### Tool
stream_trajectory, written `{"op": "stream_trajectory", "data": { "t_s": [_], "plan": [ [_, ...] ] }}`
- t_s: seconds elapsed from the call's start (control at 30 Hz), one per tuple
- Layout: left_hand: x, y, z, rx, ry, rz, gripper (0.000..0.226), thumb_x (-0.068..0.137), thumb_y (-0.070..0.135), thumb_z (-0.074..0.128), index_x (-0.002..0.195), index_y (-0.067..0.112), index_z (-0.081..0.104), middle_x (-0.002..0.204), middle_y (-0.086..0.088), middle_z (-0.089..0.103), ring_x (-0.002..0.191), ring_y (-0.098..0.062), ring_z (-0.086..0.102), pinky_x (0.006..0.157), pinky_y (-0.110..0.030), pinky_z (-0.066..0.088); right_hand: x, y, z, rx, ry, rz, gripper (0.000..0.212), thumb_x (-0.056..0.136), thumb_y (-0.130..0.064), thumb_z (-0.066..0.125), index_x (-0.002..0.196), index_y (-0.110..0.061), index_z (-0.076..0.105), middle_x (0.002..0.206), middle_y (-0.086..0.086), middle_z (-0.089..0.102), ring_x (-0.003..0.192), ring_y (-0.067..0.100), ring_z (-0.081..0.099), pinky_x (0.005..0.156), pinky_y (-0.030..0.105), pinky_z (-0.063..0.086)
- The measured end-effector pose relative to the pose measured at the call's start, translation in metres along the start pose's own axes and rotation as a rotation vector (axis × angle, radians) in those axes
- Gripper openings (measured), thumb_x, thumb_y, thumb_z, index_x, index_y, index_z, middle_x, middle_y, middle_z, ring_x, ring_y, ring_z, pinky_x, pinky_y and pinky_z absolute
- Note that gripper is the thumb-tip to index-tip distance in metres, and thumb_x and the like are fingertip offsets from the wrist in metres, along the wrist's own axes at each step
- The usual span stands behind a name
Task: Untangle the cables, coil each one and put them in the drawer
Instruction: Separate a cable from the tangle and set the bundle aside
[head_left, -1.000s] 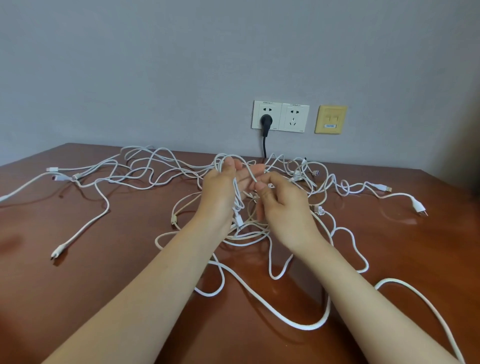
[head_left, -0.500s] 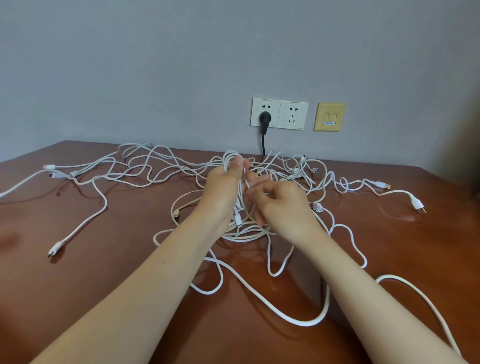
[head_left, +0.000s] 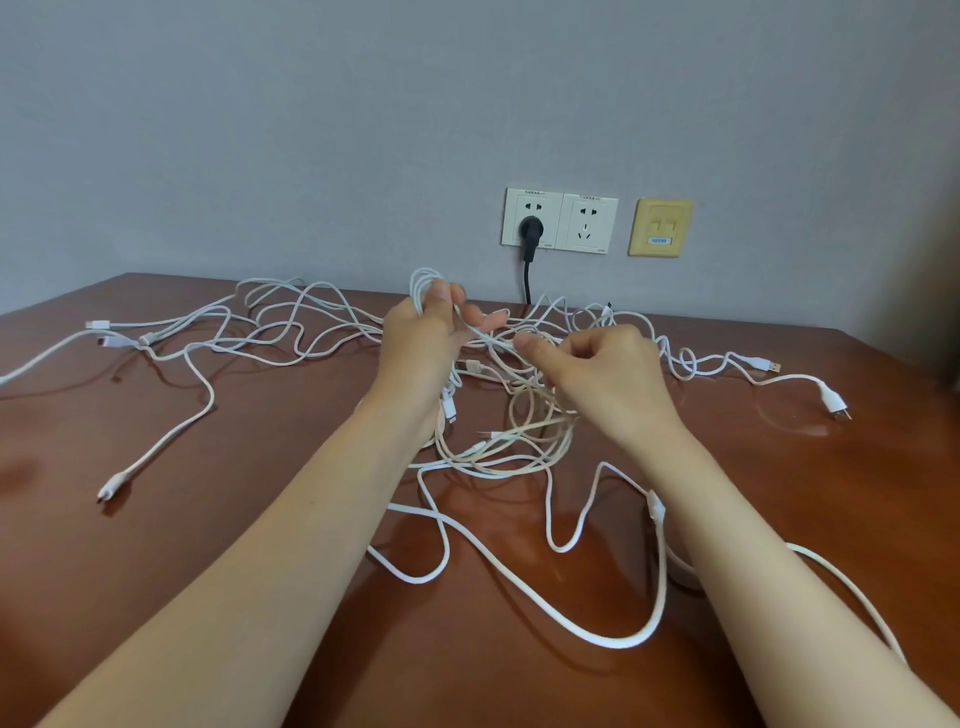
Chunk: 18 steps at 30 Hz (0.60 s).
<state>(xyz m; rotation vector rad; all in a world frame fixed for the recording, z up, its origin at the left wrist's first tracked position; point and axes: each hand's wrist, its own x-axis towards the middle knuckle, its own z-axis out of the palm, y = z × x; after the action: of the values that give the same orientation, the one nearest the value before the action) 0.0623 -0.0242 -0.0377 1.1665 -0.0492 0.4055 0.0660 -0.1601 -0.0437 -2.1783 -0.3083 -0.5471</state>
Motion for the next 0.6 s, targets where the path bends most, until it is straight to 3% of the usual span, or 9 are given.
{"op": "stream_trajectory", "data": {
  "t_s": [0.17, 0.27, 0.33, 0.4, 0.6],
  "plan": [
    [0.002, -0.001, 0.000, 0.091, 0.054, 0.052, 0.034, 0.103, 0.014, 0.026, 0.075, 0.014, 0.045, 0.041, 0.010, 0.052, 0.060, -0.006, 0.068, 0.106, -0.042, 0.040, -0.001, 0.000, -0.006, -0.119, 0.026, -0.064, 0.056, 0.082, -0.050, 0.061, 0.044, -0.011, 0.048, 0.035, -0.006, 0.043, 0.054, 0.014, 0.046, 0.059, 0.029, 0.033],
    [0.002, 0.000, 0.001, -0.029, 0.058, 0.074, 0.035, 0.103, 0.011, 0.026, 0.073, 0.011, 0.043, 0.039, 0.010, 0.051, 0.047, -0.003, 0.062, 0.104, -0.045, 0.041, -0.002, 0.000, -0.008, -0.185, -0.007, -0.137, 0.044, 0.090, -0.041, 0.054, 0.060, -0.009, 0.058, 0.045, -0.001, 0.045, 0.065, 0.023, 0.049, 0.061, 0.028, 0.028],
    [0.003, 0.001, 0.001, -0.128, 0.062, 0.054, 0.035, 0.103, 0.011, 0.026, 0.073, 0.010, 0.043, 0.038, 0.009, 0.049, 0.043, -0.005, 0.060, 0.092, -0.040, 0.051, -0.002, 0.001, -0.007, -0.229, -0.022, -0.181, 0.038, 0.093, -0.036, 0.049, 0.073, -0.007, 0.063, 0.052, 0.000, 0.048, 0.072, 0.028, 0.052, 0.061, 0.030, 0.027],
    [0.004, 0.001, -0.001, -0.134, 0.065, 0.022, 0.034, 0.104, 0.015, 0.027, 0.075, 0.011, 0.044, 0.038, 0.009, 0.047, 0.047, -0.008, 0.063, 0.071, -0.028, 0.057, -0.002, 0.001, -0.005, -0.258, -0.011, -0.191, 0.035, 0.094, -0.036, 0.047, 0.077, -0.010, 0.064, 0.055, 0.000, 0.048, 0.074, 0.029, 0.053, 0.060, 0.030, 0.027],
    [0.000, -0.009, -0.001, 0.019, 0.053, -0.010, 0.034, 0.104, 0.019, 0.026, 0.074, 0.014, 0.043, 0.036, 0.012, 0.034, 0.031, -0.004, 0.036, 0.046, -0.020, 0.047, -0.012, 0.002, 0.006, -0.359, -0.118, -0.284, 0.027, 0.095, -0.033, 0.046, 0.076, -0.017, 0.055, 0.077, 0.010, 0.063, 0.087, 0.035, 0.057, 0.062, 0.030, 0.028]
  ]
}}
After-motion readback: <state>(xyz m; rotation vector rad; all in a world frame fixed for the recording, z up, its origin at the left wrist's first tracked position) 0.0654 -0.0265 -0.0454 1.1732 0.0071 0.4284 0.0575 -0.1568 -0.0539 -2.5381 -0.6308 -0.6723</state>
